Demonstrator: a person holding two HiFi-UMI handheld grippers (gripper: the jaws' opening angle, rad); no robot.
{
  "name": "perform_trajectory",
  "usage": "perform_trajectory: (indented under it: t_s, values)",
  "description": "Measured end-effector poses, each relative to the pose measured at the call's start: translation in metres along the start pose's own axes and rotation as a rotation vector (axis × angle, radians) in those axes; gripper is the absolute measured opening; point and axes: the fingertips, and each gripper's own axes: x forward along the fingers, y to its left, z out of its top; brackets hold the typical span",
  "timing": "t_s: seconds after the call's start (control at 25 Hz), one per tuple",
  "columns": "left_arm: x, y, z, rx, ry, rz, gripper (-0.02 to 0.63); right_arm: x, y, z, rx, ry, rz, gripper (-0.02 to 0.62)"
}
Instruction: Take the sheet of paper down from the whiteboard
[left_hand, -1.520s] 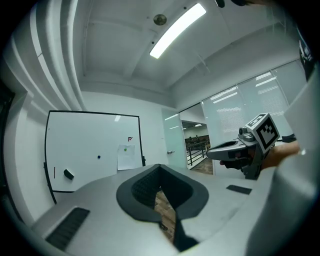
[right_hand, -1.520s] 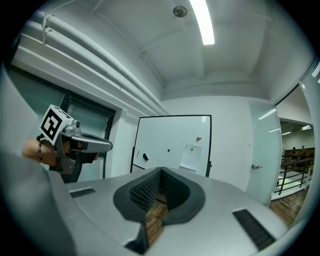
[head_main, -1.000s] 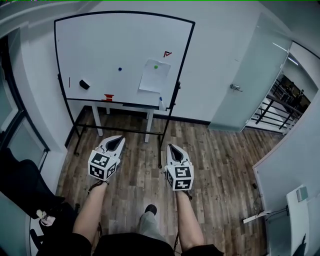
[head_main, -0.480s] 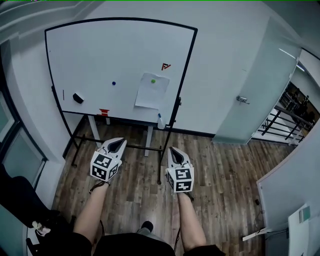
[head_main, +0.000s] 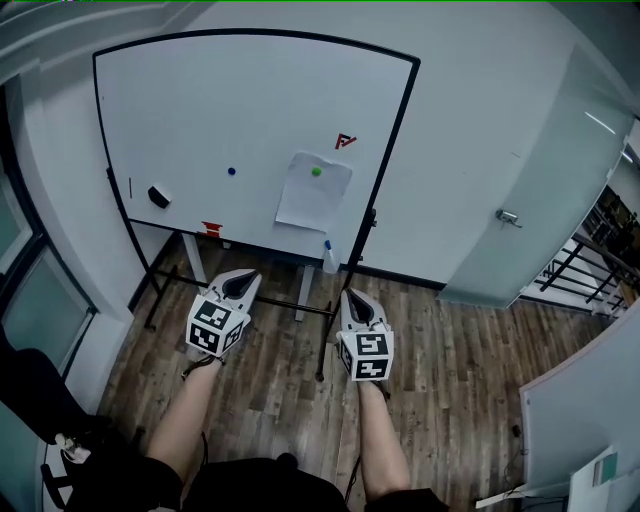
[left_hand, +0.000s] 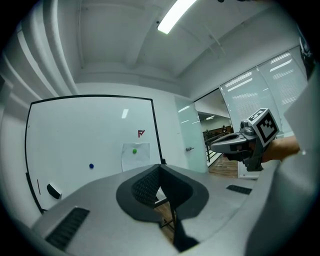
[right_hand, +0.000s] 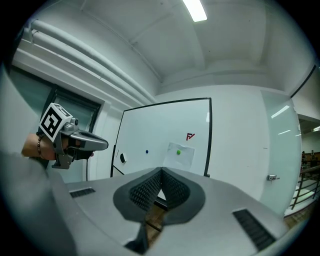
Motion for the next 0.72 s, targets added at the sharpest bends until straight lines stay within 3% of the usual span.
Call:
perform_trajectory:
  t_s: [0.48, 0.72]
  values:
    - [0.067, 0.037, -0.025, -0.017, 0.018, 0.009, 0.018, 0.077, -0.021, -0.017, 0.001, 0.025, 0.029, 0.023]
    - [0.132, 0.091, -0.028, -0.032, -0.005, -0.023, 0.018, 0.145, -0.041, -0.016, -0.002, 0.032, -0.015, 0.023]
